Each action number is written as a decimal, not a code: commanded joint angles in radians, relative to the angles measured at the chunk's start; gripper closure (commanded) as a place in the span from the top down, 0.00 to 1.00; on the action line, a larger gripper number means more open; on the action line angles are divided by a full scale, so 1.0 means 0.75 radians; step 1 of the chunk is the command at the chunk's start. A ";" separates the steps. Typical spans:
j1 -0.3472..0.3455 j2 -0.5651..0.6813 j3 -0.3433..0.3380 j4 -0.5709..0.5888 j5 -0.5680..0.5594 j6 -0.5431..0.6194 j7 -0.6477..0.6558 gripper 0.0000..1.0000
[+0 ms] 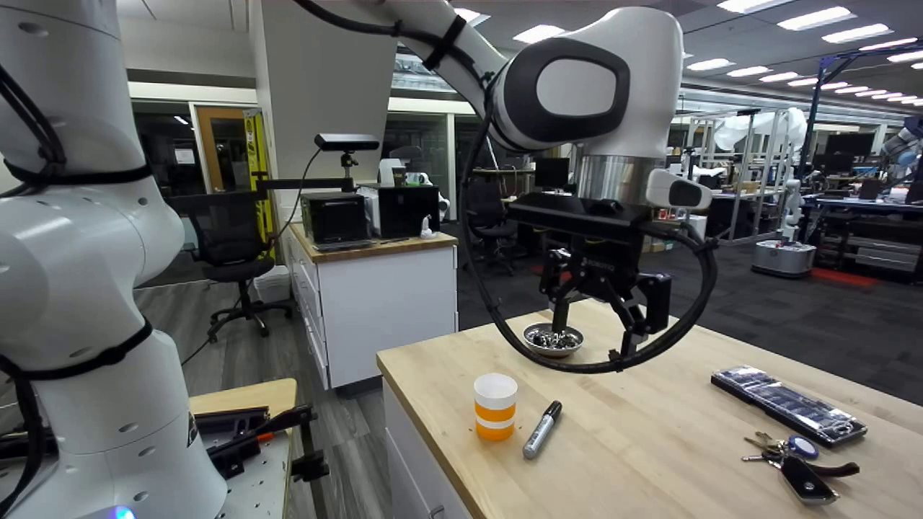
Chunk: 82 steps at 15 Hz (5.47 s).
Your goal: Get the marker and put it in the white and orange cup
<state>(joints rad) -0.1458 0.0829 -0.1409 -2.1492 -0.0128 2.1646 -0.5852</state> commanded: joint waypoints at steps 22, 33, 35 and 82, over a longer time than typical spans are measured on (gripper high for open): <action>0.055 0.031 0.120 -0.169 -0.024 0.245 -0.178 1.00; 0.078 0.148 0.174 -0.255 -0.122 0.566 -0.228 1.00; 0.077 0.155 0.173 -0.286 -0.164 0.619 -0.228 1.00; 0.014 0.279 0.281 -0.373 -0.164 0.870 -0.265 1.00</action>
<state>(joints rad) -0.1199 0.3015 0.0756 -2.4106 -0.1288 2.7930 -0.7741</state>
